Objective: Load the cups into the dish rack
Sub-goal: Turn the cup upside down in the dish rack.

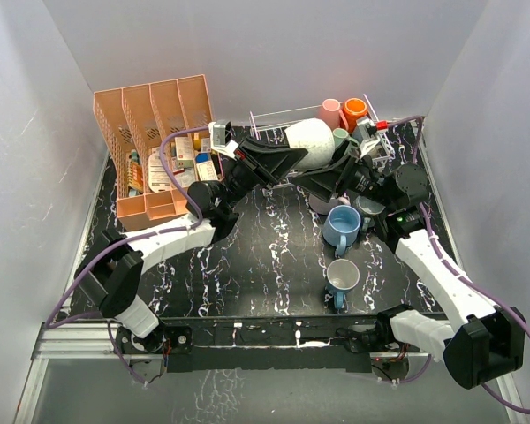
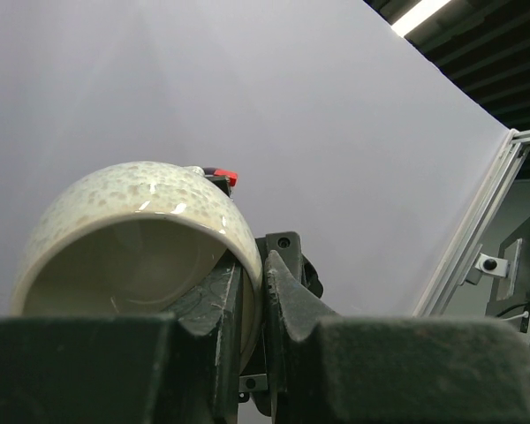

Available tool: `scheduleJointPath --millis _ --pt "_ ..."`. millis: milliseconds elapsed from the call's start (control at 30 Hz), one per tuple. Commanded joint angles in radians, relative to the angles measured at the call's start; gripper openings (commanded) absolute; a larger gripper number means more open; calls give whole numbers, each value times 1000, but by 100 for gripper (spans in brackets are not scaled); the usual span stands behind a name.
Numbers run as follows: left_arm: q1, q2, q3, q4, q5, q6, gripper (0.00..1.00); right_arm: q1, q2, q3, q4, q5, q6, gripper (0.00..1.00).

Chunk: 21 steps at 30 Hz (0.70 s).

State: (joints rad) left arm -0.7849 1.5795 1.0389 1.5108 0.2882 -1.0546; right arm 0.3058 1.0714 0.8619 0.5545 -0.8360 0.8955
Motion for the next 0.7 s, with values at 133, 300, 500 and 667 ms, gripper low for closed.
scheduleJointPath --millis 133,300,500,667 --pt "-3 -64 29 285 -49 33 0 2 -15 25 48 8 16 78" --pt "-2 -74 20 285 -53 44 0 2 -16 20 46 6 16 47" --pt "-2 -79 11 285 -55 47 0 3 -17 21 42 8 16 8" --pt "-2 -79 -5 285 -61 50 0 0 -15 23 50 -8 12 8"
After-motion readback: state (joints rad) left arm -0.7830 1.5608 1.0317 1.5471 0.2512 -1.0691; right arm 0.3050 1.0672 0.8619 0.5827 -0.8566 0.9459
